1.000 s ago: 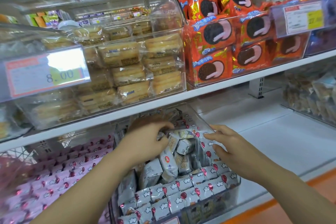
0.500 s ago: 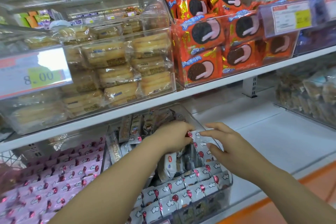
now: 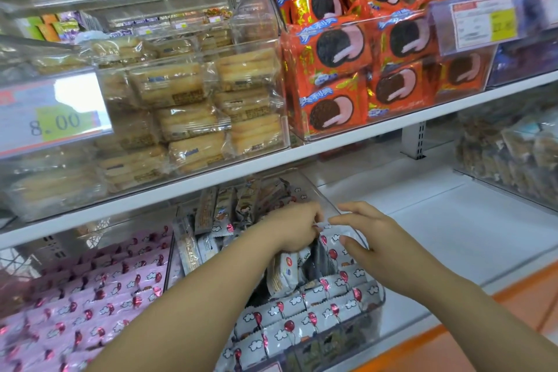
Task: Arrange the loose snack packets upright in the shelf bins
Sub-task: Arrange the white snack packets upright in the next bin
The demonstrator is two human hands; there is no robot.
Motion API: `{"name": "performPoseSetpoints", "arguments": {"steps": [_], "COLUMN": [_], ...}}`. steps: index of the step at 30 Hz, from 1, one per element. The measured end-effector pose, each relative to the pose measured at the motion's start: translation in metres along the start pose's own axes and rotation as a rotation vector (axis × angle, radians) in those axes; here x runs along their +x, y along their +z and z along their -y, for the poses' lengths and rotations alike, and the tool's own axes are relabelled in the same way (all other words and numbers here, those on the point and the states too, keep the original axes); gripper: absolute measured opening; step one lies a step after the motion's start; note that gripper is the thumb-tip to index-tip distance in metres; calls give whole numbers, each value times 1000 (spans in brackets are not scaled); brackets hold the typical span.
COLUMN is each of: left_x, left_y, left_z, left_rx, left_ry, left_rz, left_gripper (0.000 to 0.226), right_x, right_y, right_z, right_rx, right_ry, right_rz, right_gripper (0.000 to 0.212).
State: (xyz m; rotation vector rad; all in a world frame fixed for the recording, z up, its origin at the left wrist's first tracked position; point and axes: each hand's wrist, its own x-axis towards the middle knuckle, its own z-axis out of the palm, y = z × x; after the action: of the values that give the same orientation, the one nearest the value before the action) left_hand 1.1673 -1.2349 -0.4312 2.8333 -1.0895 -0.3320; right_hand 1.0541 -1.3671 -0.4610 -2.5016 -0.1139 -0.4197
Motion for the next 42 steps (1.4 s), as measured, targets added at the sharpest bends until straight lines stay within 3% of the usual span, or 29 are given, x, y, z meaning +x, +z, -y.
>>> {"name": "performPoseSetpoints", "arguments": {"steps": [4, 9, 13, 19, 22, 25, 28, 31, 33, 35, 38, 42], "left_x": [1, -12, -29, -29, -30, -42, -62, -85, -98, -106, -111, -108], "left_y": [2, -5, -9, 1, 3, -1, -8, -10, -8, -5, -1, -1], "left_z": [-2, 5, 10, 5, 7, 11, 16, 20, 22, 23, 26, 29], "left_rx": [164, -10, 60, 300, 197, 46, 36, 70, 92, 100, 102, -5], "left_ry": [3, 80, 163, 69, 54, 52, 63, 54, 55, 60, 82, 90], "left_rz": [-112, -151, -17, 72, 42, -91, -177, -155, -147, -112, -67, -55], "left_gripper": [8, 22, 20, 28, 26, 41, 39, 38, 39, 43, 48, 47], "right_x": [-2, -4, -4, -4, 1, -1, -7, -10, -15, -19, -18, -16], "right_y": [-2, -11, -17, -6, 0, 3, -1, -9, -17, -18, -12, 0], "right_z": [3, 4, 10, 25, 29, 28, 26, 29, 38, 43, 54, 56], "right_rx": [1, -143, -321, -505, -576, -555, -461, -359, -284, -318, -577, -645], "right_ry": [-9, -56, -73, 62, 121, 147, 101, -2, -1, 12, 24, 34], "right_rz": [-5, 2, 59, 206, 171, 78, -21, -194, -195, -76, 186, 304], "right_gripper": [35, 28, 32, 38, 38, 35, 30, 23, 20, 31, 54, 57]}}
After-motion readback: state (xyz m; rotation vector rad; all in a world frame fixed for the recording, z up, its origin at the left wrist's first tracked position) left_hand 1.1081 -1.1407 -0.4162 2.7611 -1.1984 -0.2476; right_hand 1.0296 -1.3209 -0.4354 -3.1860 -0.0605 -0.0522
